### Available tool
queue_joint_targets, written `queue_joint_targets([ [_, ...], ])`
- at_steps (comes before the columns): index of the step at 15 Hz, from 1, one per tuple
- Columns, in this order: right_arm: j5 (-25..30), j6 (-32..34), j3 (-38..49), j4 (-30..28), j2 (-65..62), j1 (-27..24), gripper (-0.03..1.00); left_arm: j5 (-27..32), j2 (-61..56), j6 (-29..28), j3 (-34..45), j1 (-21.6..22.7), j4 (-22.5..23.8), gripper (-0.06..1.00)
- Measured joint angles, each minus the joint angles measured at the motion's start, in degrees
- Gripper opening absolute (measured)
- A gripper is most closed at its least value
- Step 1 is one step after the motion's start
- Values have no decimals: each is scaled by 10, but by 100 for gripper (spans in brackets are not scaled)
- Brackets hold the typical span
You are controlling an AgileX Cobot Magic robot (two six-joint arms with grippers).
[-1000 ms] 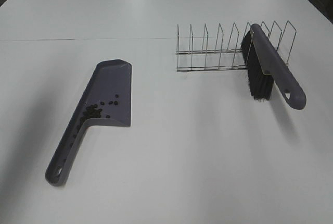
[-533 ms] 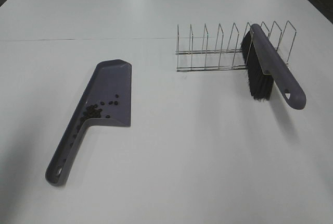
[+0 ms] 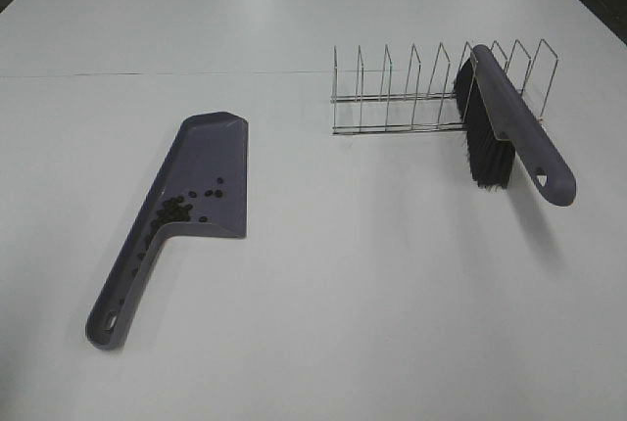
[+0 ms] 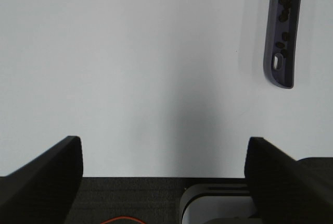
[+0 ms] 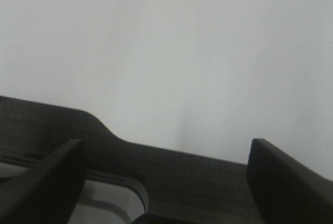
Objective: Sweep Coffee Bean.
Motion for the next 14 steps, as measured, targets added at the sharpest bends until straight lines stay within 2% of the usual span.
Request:
queue_joint_targets([
  [4,2,0,1,1,-118,0,74,-13,-101,0,23,0,0,78],
  [5,2,0,1,1,-170,0,74,-13,-163,0,23,0,0,78],
  [14,2,0,2,2,-277,0,74,-26,-376,-23,24,0,0,78],
])
